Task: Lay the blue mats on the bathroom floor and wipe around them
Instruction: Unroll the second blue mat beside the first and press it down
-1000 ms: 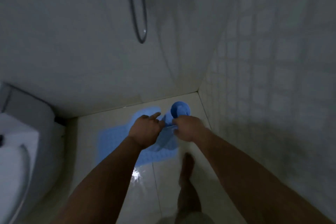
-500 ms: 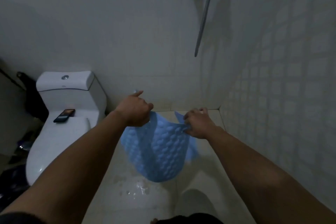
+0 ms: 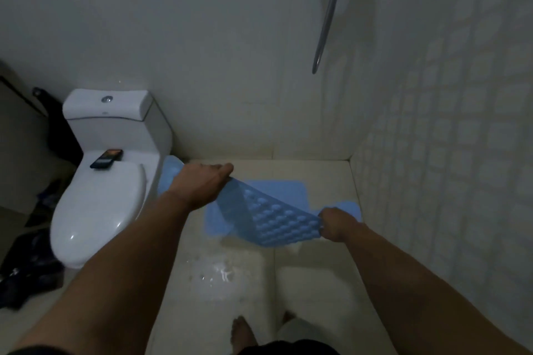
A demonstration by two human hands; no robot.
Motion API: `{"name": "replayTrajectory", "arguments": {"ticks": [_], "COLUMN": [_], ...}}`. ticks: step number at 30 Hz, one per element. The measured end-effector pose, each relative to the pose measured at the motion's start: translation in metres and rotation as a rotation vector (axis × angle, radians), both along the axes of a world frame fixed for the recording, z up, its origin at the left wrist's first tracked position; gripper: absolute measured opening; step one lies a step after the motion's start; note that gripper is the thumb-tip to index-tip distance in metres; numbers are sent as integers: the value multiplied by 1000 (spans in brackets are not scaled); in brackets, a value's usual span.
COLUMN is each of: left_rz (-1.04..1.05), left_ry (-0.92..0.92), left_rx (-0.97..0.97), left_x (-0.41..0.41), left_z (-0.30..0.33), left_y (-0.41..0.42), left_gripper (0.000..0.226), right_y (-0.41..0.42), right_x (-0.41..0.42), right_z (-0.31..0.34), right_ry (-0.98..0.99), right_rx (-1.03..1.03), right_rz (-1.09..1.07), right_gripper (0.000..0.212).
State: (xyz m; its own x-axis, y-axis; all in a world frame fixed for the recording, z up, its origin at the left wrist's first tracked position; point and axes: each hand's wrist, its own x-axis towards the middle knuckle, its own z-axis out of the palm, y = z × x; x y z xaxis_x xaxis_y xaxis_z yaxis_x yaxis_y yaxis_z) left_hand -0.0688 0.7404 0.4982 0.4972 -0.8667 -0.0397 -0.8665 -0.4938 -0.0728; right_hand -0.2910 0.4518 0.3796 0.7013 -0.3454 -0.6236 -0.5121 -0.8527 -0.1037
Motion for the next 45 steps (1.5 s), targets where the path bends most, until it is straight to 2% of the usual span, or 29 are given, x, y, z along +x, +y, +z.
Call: {"name": "replayTrajectory", "arguments": {"ticks": [4,7,9,13,15,16,17,20,23,26,28,31,34,39,45], "left_rz": [2,-37,-71,70,123,129,128,129,143,174,238,278,232,297,306], "left_ry": [34,33,52,231,330,368,397,462,542,462,365,382,423,583,626], "left_rx": [-87,-86,-34,144,231,266,292,346,426,450,367,302,290,375,391], "left_x": [-23,-36,-38,-48,-55,-55,-53,-33,4,41,52,33,-2,-56,-69], "left_z": [-15,-27,-43,-68,-91,-106,-122,-190,-272,-368,-436,-483,-540,-588,-645], "left_y": [1,5,12,39,58,66,74,94,95,83,76,59,61,73,79], "left_gripper": [16,34,40,20,20,21,23,34,32,31,39,50,57,57,61], "right_y": [0,-7,-12,-17,-11,-8,-4,-2,-11,-21,-12,24,84,169,188], "right_x": [-40,-63,-76,-106,-123,-130,-133,-118,-78,-24,13,38,39,16,11], "right_z": [-28,-50,-60,-88,-109,-120,-128,-159,-202,-261,-316,-376,-438,-483,-538], "right_ry": [-38,-41,-67,-62,-146,-172,-121,68,134,138,144,174,231,279,333], "right_rx": [33,30,40,53,-2,-13,23,97,92,15,-110,-178,-85,49,61], "right_rz": [-5,13,-25,-50,-19,-1,5,34,27,39,15,-95,-33,-83,-163], "right_gripper": [28,26,25,37,46,53,52,29,33,36,35,43,50,50,52]}}
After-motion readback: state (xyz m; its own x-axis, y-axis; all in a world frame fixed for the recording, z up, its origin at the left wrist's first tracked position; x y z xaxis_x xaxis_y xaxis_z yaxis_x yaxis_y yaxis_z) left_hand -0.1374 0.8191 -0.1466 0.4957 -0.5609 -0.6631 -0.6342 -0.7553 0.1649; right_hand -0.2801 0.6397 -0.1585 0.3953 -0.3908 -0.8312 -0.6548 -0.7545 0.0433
